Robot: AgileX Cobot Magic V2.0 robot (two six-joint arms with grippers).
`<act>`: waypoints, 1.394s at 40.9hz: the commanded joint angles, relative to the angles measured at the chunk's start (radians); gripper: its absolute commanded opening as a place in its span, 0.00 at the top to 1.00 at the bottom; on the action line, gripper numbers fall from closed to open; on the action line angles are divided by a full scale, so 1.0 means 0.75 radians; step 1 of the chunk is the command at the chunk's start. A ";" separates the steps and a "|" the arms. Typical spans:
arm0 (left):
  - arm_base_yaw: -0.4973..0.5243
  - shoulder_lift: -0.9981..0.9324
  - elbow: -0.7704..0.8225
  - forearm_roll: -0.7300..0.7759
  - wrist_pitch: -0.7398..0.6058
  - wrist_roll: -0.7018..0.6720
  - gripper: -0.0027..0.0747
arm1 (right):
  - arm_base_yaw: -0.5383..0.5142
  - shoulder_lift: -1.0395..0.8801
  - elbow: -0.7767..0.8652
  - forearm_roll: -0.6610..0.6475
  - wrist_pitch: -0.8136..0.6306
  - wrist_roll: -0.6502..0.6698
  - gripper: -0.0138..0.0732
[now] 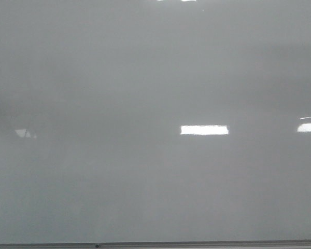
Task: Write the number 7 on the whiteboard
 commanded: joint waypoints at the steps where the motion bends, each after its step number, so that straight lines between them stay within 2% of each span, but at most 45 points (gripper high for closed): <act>1: 0.000 -0.027 -0.039 -0.016 -0.080 -0.012 0.84 | 0.002 0.017 -0.048 0.009 -0.110 -0.006 0.08; 6: 0.000 -0.051 -0.039 -0.016 -0.048 -0.012 0.99 | 0.002 0.017 -0.048 0.009 -0.110 -0.006 0.08; 13: 0.000 -0.168 -0.049 -0.076 0.093 -0.012 0.99 | 0.002 0.017 -0.048 0.009 -0.110 -0.006 0.08; 21: -0.030 -0.316 -0.153 -0.304 0.498 -0.009 0.99 | 0.002 0.017 -0.048 0.014 -0.103 -0.006 0.08; 28: -0.173 -0.338 -0.289 -0.318 0.911 0.056 0.99 | 0.006 0.083 -0.082 0.020 0.021 -0.006 0.08; 33: -0.352 -0.344 -0.319 -0.359 0.953 0.301 0.99 | 0.058 0.183 -0.150 0.020 0.098 -0.016 0.08; 37: -0.519 -0.366 -0.319 -0.459 0.952 0.638 0.99 | 0.155 0.279 -0.221 0.022 0.176 -0.088 0.08; 41: -0.707 -0.405 -0.319 -0.581 0.952 0.846 0.99 | 0.289 0.372 -0.294 0.023 0.270 -0.178 0.08; 50: -1.076 -0.477 -0.320 -0.606 0.942 0.981 0.99 | 0.681 0.572 -0.467 0.029 0.493 -0.421 0.08; 57: -1.248 -0.481 -0.322 -0.569 0.944 0.984 0.99 | 0.980 0.759 -0.658 0.044 0.628 -0.451 0.08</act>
